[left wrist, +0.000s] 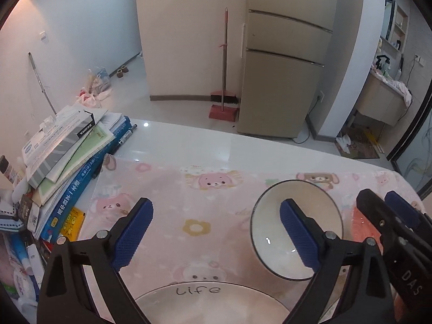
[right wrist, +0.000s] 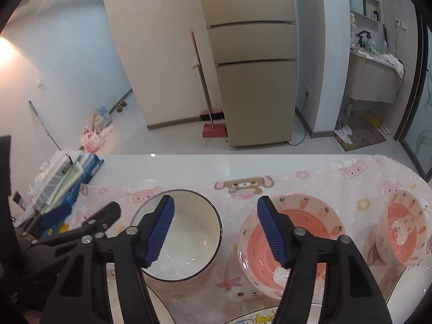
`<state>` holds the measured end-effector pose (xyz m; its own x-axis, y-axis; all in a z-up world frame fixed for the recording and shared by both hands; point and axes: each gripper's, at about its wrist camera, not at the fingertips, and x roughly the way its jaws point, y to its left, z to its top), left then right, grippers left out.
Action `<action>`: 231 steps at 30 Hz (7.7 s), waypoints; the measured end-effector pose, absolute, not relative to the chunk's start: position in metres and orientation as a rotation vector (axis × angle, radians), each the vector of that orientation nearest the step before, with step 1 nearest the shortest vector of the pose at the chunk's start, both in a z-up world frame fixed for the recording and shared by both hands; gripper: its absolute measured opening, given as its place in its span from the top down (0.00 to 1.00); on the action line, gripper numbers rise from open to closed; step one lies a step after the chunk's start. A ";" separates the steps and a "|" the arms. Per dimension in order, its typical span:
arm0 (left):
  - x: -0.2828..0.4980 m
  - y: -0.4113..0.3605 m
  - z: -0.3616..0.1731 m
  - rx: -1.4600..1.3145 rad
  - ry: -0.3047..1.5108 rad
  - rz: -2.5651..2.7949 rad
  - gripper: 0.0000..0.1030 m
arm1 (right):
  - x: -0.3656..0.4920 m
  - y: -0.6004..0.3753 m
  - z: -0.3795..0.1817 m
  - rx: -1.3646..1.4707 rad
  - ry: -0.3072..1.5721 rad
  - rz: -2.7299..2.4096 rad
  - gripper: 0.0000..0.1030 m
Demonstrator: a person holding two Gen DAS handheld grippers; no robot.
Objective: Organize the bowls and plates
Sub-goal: 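Close the left tool fingers on the rim of the plain white bowl, then lift the white bowl with the left tool and carry it over the plates, then lower the white bowl onto the table and open the left tool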
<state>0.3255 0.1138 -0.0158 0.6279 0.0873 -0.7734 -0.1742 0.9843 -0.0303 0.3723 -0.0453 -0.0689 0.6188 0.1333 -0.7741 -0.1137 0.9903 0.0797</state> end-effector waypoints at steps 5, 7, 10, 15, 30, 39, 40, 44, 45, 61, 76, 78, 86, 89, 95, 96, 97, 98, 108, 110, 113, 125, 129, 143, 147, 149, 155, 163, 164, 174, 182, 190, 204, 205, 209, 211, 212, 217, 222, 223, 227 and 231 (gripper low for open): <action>0.333 0.125 -0.027 -0.179 0.923 0.104 0.30 | 0.380 -0.050 -0.088 0.049 0.997 0.151 0.46; 0.336 0.124 -0.037 -0.192 0.959 0.103 0.40 | 0.381 -0.052 -0.090 0.059 1.008 0.154 0.47; 0.342 0.123 -0.048 -0.203 0.991 0.092 0.53 | 0.384 -0.049 -0.096 0.016 1.013 0.114 0.51; 0.342 0.127 -0.053 -0.317 1.008 0.028 0.74 | 0.385 -0.047 -0.100 0.019 1.034 0.150 0.61; 0.346 0.118 -0.066 -0.341 1.065 -0.004 0.75 | 0.386 -0.043 -0.112 0.074 1.111 0.197 0.74; 0.351 0.129 -0.080 -0.458 1.101 -0.070 0.87 | 0.382 -0.033 -0.114 0.011 1.129 0.157 0.74; 0.350 0.128 -0.079 -0.454 1.098 -0.062 0.88 | 0.382 -0.035 -0.114 0.034 1.149 0.148 0.74; 0.347 0.130 -0.070 -0.447 1.080 -0.032 0.93 | 0.381 -0.027 -0.125 0.058 1.225 0.114 0.62; 0.346 0.129 -0.070 -0.440 1.081 -0.027 0.94 | 0.381 -0.026 -0.131 0.100 1.269 0.117 0.58; 0.342 0.140 -0.066 -0.436 1.091 -0.004 0.94 | 0.381 -0.032 -0.147 0.239 1.230 0.158 0.75; 0.347 0.156 -0.082 -0.601 1.139 -0.089 0.68 | 0.391 -0.047 -0.158 0.403 1.285 0.250 0.75; 0.348 0.157 -0.088 -0.638 1.156 -0.112 0.68 | 0.391 -0.046 -0.158 0.405 1.288 0.254 0.75; 0.342 0.158 -0.094 -0.620 1.170 -0.037 0.91 | 0.392 -0.047 -0.153 0.433 1.286 0.296 0.75; 0.339 0.160 -0.087 -0.612 1.148 -0.015 0.92 | 0.389 -0.047 -0.145 0.423 1.262 0.316 0.75; 0.329 0.163 -0.058 -0.597 1.071 -0.023 0.92 | 0.382 -0.047 -0.114 0.400 1.197 0.347 0.75; 0.326 0.163 -0.053 -0.596 1.059 -0.029 0.92 | 0.381 -0.048 -0.108 0.398 1.184 0.353 0.75; 0.324 0.162 -0.046 -0.595 1.044 -0.034 0.92 | 0.379 -0.050 -0.102 0.397 1.171 0.360 0.75; 0.322 0.162 -0.041 -0.592 1.031 -0.037 0.92 | 0.377 -0.051 -0.094 0.398 1.154 0.372 0.75; 0.281 0.144 0.038 -0.526 0.827 -0.098 0.91 | 0.347 -0.077 -0.007 0.374 0.998 0.466 0.75; 0.276 0.136 0.051 -0.515 0.795 -0.113 0.91 | 0.337 -0.086 0.008 0.367 0.989 0.468 0.75; 0.270 0.112 0.072 -0.458 0.752 -0.124 0.91 | 0.327 -0.109 0.024 0.384 0.964 0.457 0.75; 0.283 0.010 0.111 -0.314 0.759 -0.190 0.90 | 0.309 -0.219 0.033 0.450 0.865 0.386 0.75; 0.294 -0.010 0.093 -0.293 0.786 -0.200 0.90 | 0.322 -0.235 0.012 0.471 0.910 0.365 0.75; 0.320 -0.028 0.025 -0.237 0.888 -0.191 0.89 | 0.357 -0.218 -0.047 0.332 1.024 0.280 0.75; 0.326 -0.026 0.010 -0.227 0.930 -0.159 0.89 | 0.362 -0.207 -0.063 0.290 1.042 0.265 0.75; 0.328 -0.024 0.004 -0.216 0.940 -0.146 0.89 | 0.363 -0.204 -0.071 0.288 1.043 0.255 0.75; 0.333 -0.026 -0.012 -0.186 0.940 -0.150 0.88 | 0.364 -0.195 -0.080 0.205 1.031 0.218 0.75; 0.330 -0.040 -0.015 -0.070 0.885 -0.137 0.87 | 0.369 -0.195 -0.084 0.139 1.007 0.236 0.75; 0.331 -0.039 -0.018 -0.070 0.891 -0.144 0.87 | 0.370 -0.196 -0.085 0.142 1.015 0.238 0.75; 0.340 -0.041 -0.031 -0.056 0.938 -0.127 0.87 | 0.370 -0.187 -0.091 0.056 1.030 0.206 0.75; 0.339 -0.044 -0.032 -0.012 0.935 -0.095 0.87 | 0.367 -0.187 -0.087 0.035 1.012 0.191 0.82; 0.340 -0.039 -0.034 -0.018 0.961 -0.101 0.87 | 0.367 -0.188 -0.086 0.053 1.027 0.181 0.87; 0.337 -0.049 -0.035 0.086 0.987 -0.054 0.93 | 0.367 -0.186 -0.089 -0.017 1.068 0.135 0.89; 0.337 -0.048 -0.035 0.081 0.986 -0.055 0.93 | 0.367 -0.186 -0.089 -0.019 1.069 0.134 0.89; 0.338 -0.045 -0.034 0.067 0.986 -0.063 0.93 | 0.369 -0.191 -0.088 -0.003 1.073 0.141 0.89; 0.338 -0.045 -0.034 0.063 0.986 -0.065 0.93 | 0.370 -0.194 -0.087 0.014 1.074 0.147 0.89; 0.338 -0.045 -0.034 0.066 0.986 -0.065 0.93 | 0.370 -0.195 -0.086 0.017 1.074 0.151 0.89; 0.339 -0.045 -0.033 0.054 0.990 -0.068 0.93 | 0.371 -0.194 -0.086 0.015 1.077 0.149 0.89; 0.340 -0.040 -0.028 0.022 0.977 -0.088 0.91 | 0.368 -0.199 -0.075 0.020 1.044 0.130 0.89; 0.339 -0.037 -0.028 0.010 0.979 -0.101 0.86 | 0.367 -0.200 -0.072 0.019 1.035 0.125 0.89; 0.336 -0.031 -0.017 0.005 0.944 -0.076 0.76 | 0.364 -0.208 -0.055 0.032 1.003 0.110 0.89; 0.324 -0.033 0.006 0.009 0.864 -0.093 0.53 | 0.357 -0.219 -0.033 0.015 0.939 0.070 0.89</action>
